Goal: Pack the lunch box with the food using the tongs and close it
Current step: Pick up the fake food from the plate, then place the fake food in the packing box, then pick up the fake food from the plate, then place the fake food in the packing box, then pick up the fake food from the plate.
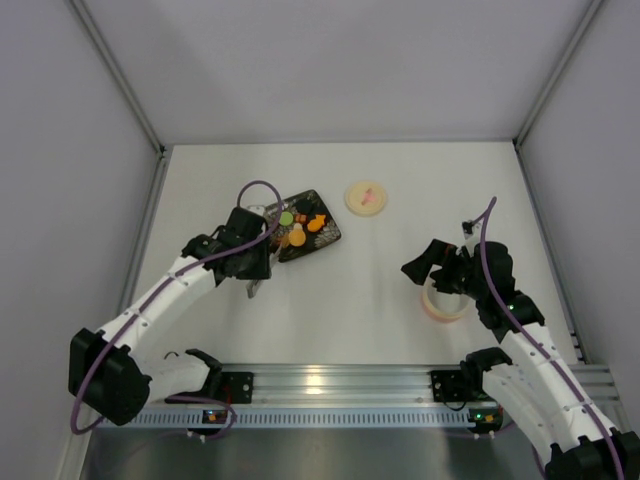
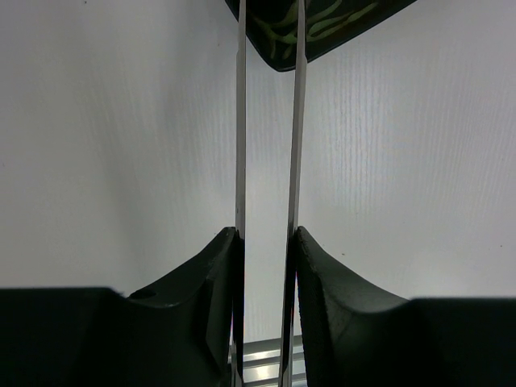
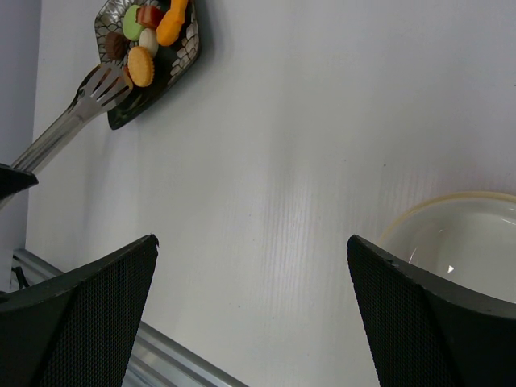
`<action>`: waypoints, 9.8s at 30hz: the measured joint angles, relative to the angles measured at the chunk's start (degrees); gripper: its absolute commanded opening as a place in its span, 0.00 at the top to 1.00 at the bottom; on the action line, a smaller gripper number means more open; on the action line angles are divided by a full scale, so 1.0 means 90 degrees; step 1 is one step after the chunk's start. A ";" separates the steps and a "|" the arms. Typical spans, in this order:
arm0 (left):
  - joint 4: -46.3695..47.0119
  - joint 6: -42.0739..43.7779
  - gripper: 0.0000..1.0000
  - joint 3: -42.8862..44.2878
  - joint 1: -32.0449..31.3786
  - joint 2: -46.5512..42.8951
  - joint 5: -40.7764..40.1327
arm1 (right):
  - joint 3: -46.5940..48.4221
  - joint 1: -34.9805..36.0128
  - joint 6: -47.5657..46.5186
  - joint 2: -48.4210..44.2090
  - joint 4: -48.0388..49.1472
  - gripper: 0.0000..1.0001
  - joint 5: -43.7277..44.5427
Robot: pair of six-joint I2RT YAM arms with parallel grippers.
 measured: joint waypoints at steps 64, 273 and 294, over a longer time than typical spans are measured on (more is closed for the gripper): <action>0.0478 -0.0355 0.74 0.4187 -0.5255 0.3451 -0.0784 | 0.3145 0.0000 -0.0294 -0.0500 -0.2625 0.00 0.2033; 0.0146 -0.0816 0.53 0.3619 -0.4350 0.2455 -0.1651 | 0.3075 0.0000 -0.0362 -0.0622 -0.2941 0.01 0.2441; 0.0335 -0.1010 0.52 0.1270 -0.0794 0.1168 -0.2302 | 0.3045 0.0000 -0.0355 -0.0607 -0.2922 0.01 0.2166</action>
